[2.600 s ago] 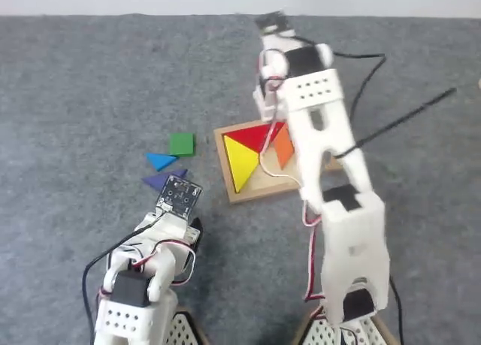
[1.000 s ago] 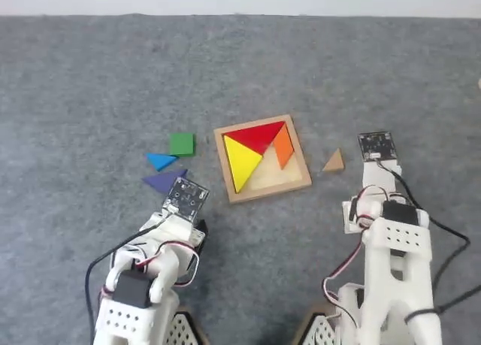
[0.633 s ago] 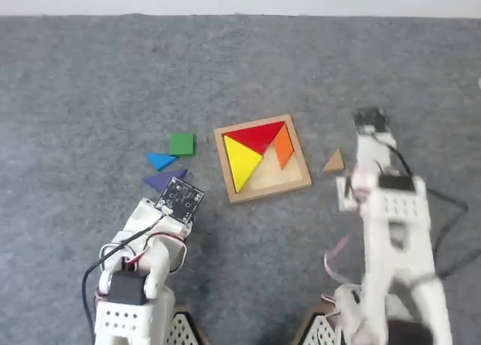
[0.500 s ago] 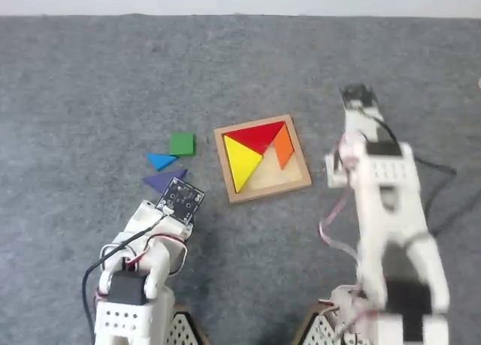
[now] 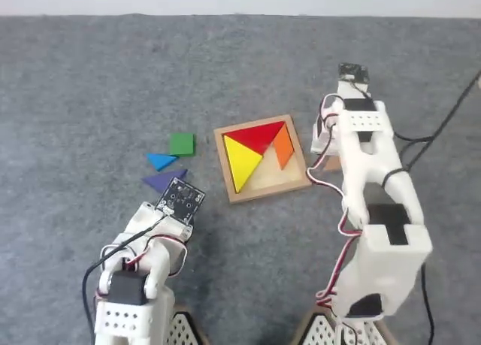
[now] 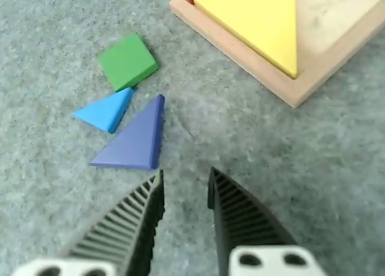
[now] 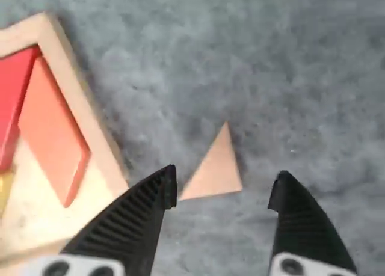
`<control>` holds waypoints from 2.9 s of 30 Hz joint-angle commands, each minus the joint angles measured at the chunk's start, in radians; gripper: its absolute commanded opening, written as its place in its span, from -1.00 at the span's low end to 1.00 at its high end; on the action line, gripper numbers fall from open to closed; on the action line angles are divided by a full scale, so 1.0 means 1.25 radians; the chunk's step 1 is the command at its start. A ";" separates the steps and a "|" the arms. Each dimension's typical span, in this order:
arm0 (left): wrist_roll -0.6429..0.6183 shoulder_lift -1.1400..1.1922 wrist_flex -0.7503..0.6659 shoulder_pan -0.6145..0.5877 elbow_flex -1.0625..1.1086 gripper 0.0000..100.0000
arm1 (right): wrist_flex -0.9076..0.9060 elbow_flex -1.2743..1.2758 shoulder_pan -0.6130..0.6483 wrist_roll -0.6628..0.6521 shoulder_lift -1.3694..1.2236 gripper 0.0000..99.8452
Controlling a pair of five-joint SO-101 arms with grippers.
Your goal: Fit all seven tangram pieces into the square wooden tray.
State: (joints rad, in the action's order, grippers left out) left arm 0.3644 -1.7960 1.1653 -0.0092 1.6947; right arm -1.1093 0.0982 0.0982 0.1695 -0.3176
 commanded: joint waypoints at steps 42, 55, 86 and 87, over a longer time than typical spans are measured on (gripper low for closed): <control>-0.007 -0.011 0.022 -0.006 -0.008 -0.77 | -0.071 0.043 0.017 0.029 0.198 -0.85; -0.007 -0.011 0.022 -0.006 -0.008 -0.77 | 0.023 -0.041 0.023 -0.038 -0.069 -0.59; -0.007 -0.010 0.022 -0.005 -0.008 -0.77 | -0.082 -0.232 0.224 -0.409 0.061 -0.93; -0.007 -0.010 0.022 -0.005 -0.008 -0.77 | -0.084 -0.241 0.238 -0.475 0.044 -0.93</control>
State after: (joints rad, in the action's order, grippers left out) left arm 0.3644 -1.7960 1.1838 -0.0077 1.6947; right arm -1.2474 -0.1381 0.3284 -0.1066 -0.2608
